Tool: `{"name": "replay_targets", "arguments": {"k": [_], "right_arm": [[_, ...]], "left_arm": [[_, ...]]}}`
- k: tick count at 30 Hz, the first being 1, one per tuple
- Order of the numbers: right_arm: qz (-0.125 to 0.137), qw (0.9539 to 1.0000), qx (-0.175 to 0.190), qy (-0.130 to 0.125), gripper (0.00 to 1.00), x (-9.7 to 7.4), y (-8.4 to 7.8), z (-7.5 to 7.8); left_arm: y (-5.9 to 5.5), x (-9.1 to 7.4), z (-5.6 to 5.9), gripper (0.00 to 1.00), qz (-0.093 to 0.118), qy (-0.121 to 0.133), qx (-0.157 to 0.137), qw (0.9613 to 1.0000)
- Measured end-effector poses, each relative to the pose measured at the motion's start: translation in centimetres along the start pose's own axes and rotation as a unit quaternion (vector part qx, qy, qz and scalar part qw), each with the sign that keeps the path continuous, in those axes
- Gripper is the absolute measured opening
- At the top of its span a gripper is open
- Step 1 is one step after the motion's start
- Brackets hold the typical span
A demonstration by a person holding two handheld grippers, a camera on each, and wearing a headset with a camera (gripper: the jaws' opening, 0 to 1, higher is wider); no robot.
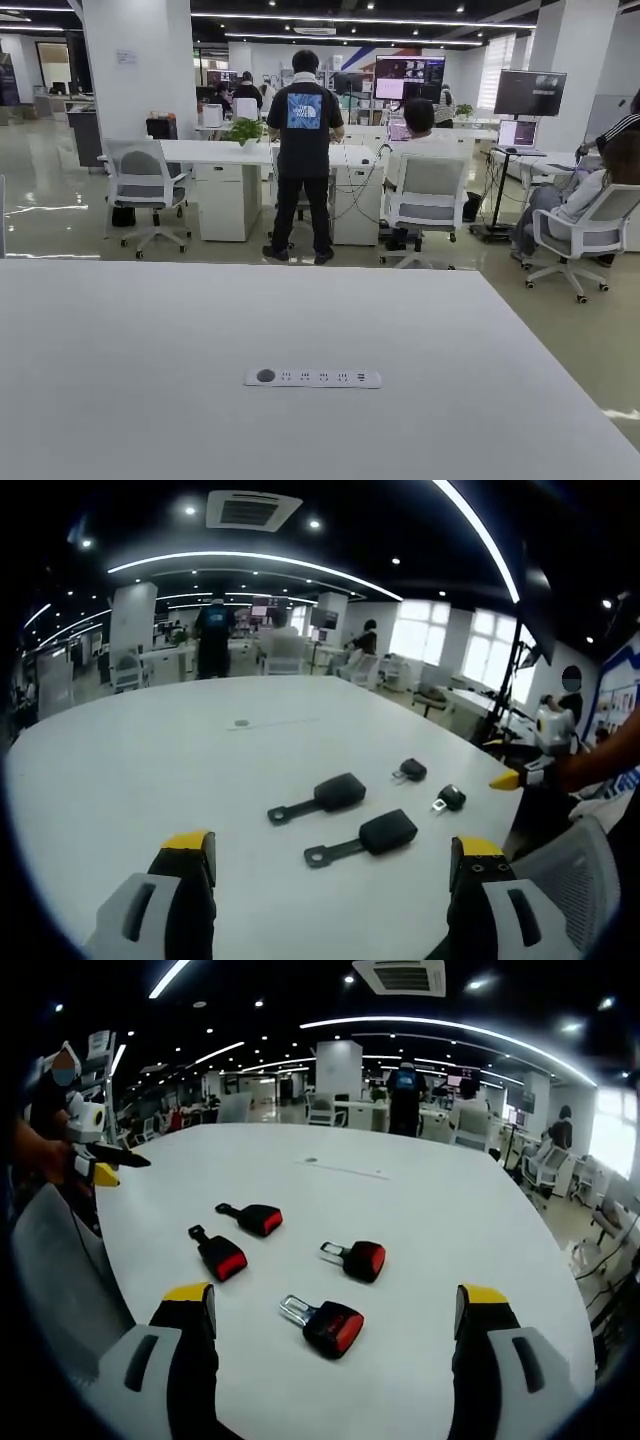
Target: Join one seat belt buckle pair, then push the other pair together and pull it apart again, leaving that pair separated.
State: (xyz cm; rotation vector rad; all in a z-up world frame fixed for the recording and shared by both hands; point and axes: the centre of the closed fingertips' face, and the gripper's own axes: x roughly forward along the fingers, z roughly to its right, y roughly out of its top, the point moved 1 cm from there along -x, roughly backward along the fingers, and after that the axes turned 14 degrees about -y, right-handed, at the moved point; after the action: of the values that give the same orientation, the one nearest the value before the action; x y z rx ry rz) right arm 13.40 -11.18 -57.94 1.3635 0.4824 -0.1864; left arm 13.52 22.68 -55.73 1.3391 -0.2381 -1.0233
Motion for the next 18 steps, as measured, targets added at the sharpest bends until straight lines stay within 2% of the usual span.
{"name": "replay_targets", "arguments": {"k": [18], "right_arm": [[-0.007, 1.0, -0.003, -0.001, 0.99, 0.04, -0.44, 0.61]], "left_arm": [[0.14, 0.38, -0.24, 1.0, 0.001, 0.001, -0.001, 1.0]]}}
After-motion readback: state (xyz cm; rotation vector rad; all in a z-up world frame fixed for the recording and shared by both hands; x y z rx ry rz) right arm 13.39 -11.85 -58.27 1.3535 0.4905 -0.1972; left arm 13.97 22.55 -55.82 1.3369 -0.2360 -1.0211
